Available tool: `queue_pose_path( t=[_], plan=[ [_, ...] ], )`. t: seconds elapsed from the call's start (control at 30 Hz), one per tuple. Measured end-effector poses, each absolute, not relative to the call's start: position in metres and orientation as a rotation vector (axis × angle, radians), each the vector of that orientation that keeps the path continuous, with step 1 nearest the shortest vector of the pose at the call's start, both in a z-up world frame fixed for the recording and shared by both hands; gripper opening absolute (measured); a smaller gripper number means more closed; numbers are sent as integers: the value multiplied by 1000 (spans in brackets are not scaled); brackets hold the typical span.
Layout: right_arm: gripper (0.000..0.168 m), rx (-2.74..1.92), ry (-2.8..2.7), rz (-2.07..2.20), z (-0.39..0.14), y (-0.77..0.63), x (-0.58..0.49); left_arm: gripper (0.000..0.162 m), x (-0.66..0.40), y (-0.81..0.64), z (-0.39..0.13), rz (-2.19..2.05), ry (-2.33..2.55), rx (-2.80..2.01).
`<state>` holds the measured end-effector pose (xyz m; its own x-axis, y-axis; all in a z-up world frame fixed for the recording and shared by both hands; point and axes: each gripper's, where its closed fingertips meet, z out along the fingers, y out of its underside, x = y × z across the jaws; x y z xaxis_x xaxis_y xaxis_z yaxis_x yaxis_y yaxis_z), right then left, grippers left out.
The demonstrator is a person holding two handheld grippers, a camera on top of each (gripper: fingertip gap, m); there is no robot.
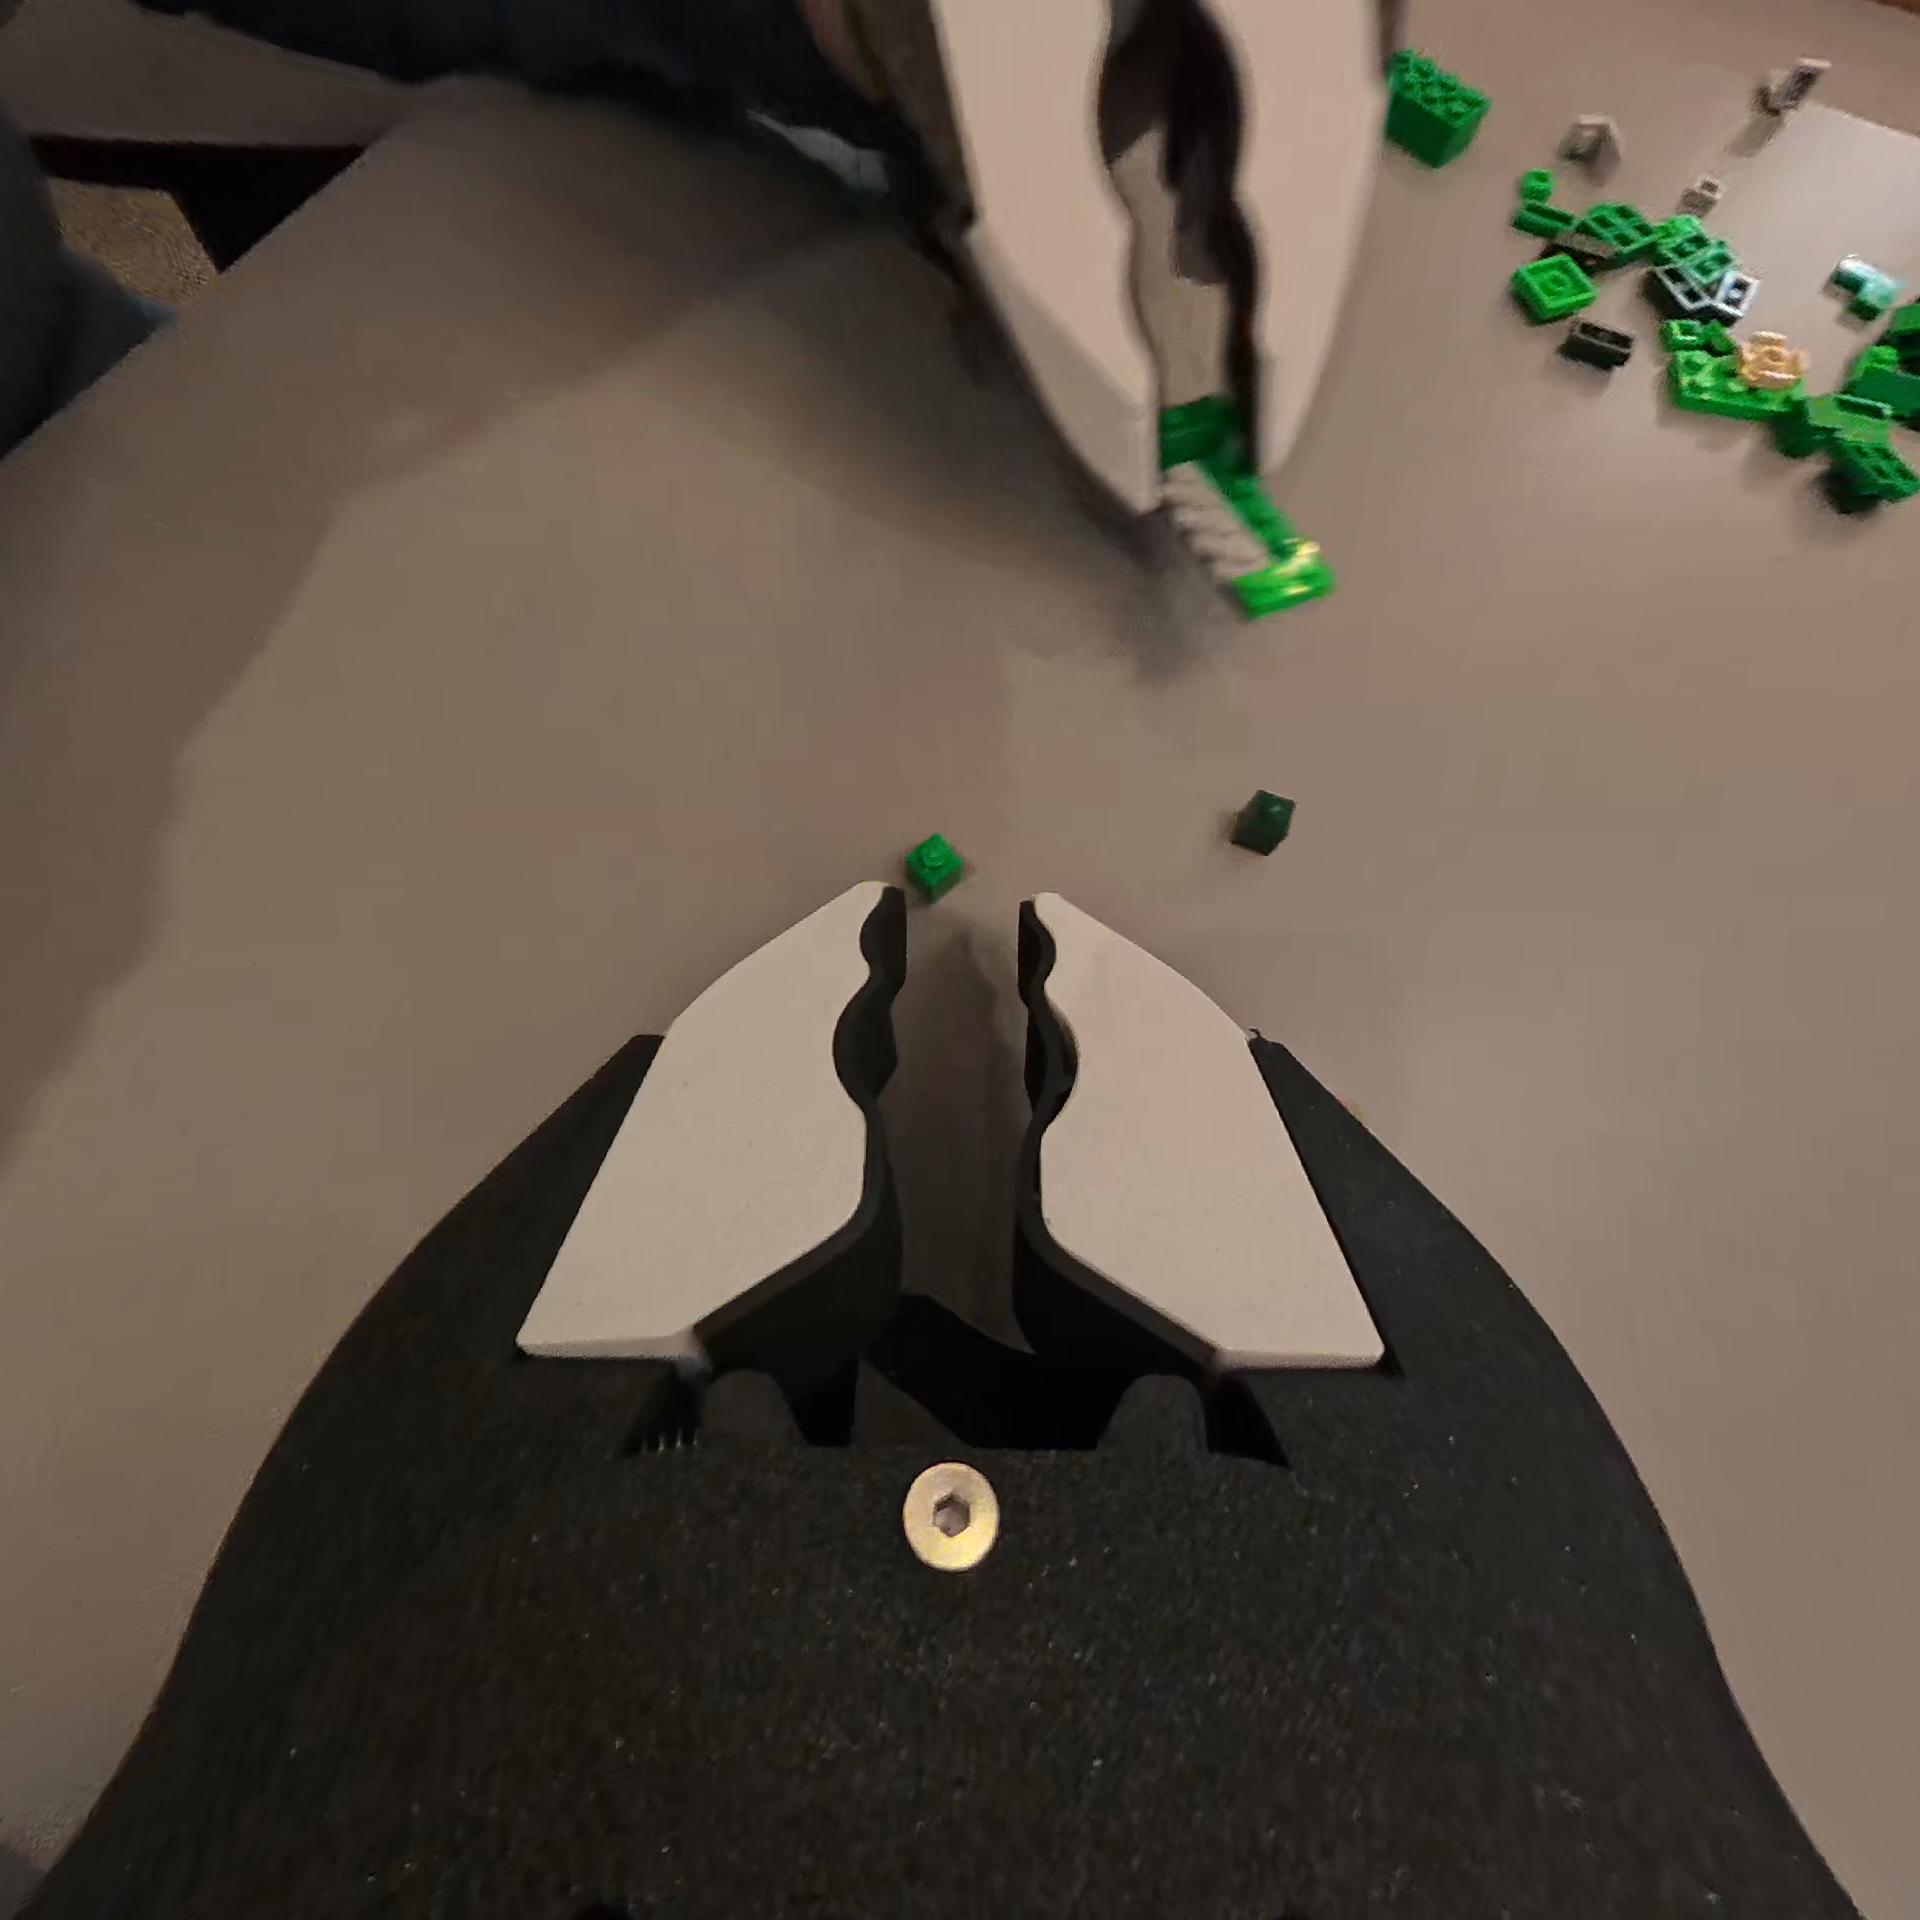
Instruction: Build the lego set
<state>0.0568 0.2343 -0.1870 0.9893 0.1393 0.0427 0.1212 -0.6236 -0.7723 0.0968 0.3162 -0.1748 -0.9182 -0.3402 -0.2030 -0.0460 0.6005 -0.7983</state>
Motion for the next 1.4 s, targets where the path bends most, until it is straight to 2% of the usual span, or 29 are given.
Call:
queue_pose_path(
  t=[0.03, 0.4, 0.53, 0.77, 0.93, 1.4],
  plan=[
    [20, -2239, -184, 31, -188, 234, 55, 17, 104, 313, -169, -1244, 2464, -301],
    [18, -2115, -249, 184, -172, 241, 55, 17, 135, 275, -165, -1418, 2464, -141],
    [20, -2111, -282, 192, -172, 240, 52, 17, 106, 271, -153, -1624, 2617, -144],
    [18, -2100, -313, 199, -171, 240, 48, 17, 84, 273, -157, -1616, 2609, 29],
    [19, -2071, -365, 251, -168, 244, 44, 17, 66, 260, -133, -1918, 2601, 16],
    [23, -2104, -411, 222, -163, 234, 58, 17, 81, 284, -149, -1618, 2657, 19]
  ],
)
